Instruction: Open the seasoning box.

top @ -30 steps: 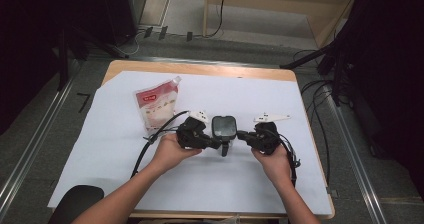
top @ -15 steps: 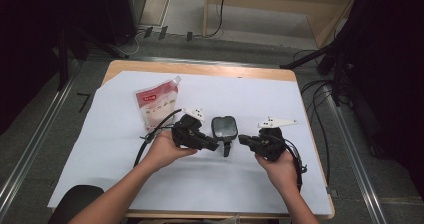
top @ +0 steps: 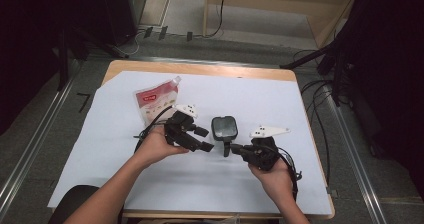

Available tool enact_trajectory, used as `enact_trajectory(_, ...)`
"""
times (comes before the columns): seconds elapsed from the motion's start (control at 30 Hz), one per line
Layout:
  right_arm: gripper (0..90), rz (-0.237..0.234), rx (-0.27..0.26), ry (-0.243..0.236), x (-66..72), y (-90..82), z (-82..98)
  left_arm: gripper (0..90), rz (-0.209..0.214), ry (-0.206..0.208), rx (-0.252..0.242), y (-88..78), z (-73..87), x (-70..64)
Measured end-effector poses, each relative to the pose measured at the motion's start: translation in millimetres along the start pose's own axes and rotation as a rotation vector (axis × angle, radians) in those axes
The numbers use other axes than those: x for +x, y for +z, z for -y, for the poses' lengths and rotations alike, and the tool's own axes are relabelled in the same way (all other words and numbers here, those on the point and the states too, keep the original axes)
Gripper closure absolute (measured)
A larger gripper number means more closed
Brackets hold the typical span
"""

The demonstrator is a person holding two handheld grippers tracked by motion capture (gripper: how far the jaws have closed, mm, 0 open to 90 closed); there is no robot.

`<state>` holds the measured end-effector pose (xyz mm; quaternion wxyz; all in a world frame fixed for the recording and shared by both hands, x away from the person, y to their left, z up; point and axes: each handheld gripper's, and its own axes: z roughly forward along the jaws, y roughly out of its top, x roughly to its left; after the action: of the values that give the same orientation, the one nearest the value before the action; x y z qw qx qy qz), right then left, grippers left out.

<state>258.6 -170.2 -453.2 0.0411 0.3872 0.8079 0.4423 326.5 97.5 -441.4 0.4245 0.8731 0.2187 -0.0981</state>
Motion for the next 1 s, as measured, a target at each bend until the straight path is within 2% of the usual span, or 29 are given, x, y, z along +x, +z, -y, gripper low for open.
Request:
enact_trajectory(0.17, 90.0, -0.012, 0.024, -0.013, 4.1, 9.7, 1.5, 29.8, -0.012, 0.001, -0.006, -2.3, 0.5, 3.5)
enact_trajectory(0.37, 90.0, -0.016, 0.027, -0.025, 9.4, 20.7, 3.7, 29.7, -0.018, -0.023, -0.008, -2.6, 1.2, 5.6)
enact_trajectory(0.5, 90.0, -0.016, 0.035, -0.024, 9.4, 28.8, 5.2, 29.9, -0.021, -0.013, -0.006, -3.1, 1.3, 4.8)
enact_trajectory(1.0, 90.0, -0.011, 0.055, -0.022, 12.9, 41.5, 7.4, 30.7, -0.028, -0.019, 0.002, -5.9, 1.4, 6.8)
